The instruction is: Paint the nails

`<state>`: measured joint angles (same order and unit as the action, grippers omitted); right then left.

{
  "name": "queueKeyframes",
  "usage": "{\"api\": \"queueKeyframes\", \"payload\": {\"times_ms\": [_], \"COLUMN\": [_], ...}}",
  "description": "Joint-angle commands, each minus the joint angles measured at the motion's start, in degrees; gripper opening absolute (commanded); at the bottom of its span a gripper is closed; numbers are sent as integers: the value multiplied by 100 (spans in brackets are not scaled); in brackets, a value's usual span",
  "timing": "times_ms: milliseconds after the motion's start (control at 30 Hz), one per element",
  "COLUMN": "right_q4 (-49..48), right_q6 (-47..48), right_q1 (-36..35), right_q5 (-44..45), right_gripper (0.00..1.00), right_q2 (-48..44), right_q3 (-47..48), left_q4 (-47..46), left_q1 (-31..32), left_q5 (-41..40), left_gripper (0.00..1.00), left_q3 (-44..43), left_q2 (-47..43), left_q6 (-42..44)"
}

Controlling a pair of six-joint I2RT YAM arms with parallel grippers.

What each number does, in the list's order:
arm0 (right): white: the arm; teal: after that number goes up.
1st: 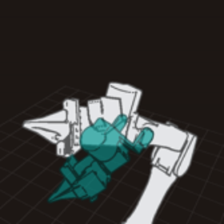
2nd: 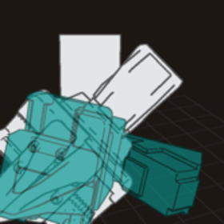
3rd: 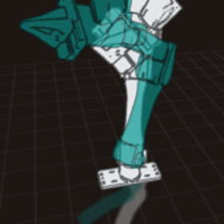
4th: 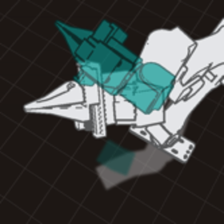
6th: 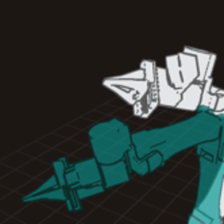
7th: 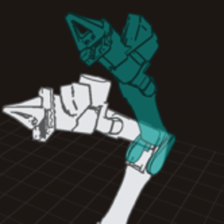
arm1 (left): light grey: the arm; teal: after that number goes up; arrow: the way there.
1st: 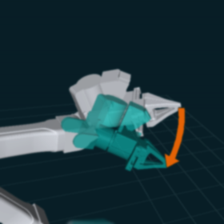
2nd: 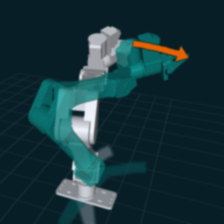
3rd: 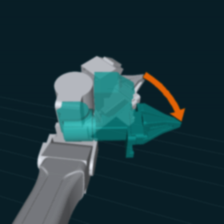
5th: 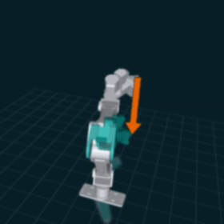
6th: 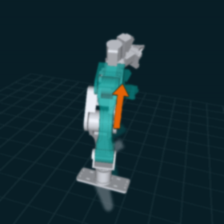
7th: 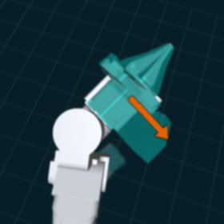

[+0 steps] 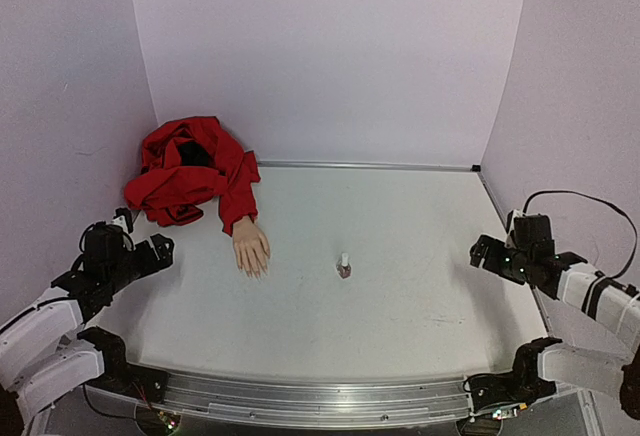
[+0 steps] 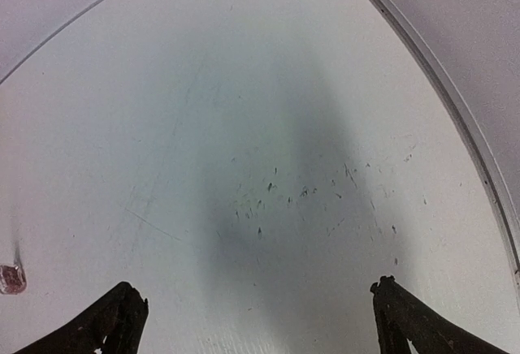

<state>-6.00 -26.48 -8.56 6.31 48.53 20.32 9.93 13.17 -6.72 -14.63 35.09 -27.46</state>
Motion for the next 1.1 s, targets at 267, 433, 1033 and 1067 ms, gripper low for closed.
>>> {"api": "queueKeyframes", "payload": {"times_ms": [267,433,1033,1067], "right_q4": [-1132,-1446,-3737,-3890], "right_q6": [628,881,1777,1781], "right_q1": [-24,-770,-3187,-3210], "right_q5": [-450,-388,-1401,-1452], "right_gripper": [98,98,84,82], "right_q2": [2111,2861,4692,4725], "right_q3": [1503,1923,1864,1793], "left_q4": [-1460,-1659,-1957,-1963], "left_q1": [-31,-33,79,105], "left_q5": [495,1238,3088,3092], "left_gripper": [100,100,99,99], "left_q3": [-1506,-1996,-2811,-2824], "left_q2": [1861,2520,3845,3853], "left_q6": [-311,-429,-727,-717]}}
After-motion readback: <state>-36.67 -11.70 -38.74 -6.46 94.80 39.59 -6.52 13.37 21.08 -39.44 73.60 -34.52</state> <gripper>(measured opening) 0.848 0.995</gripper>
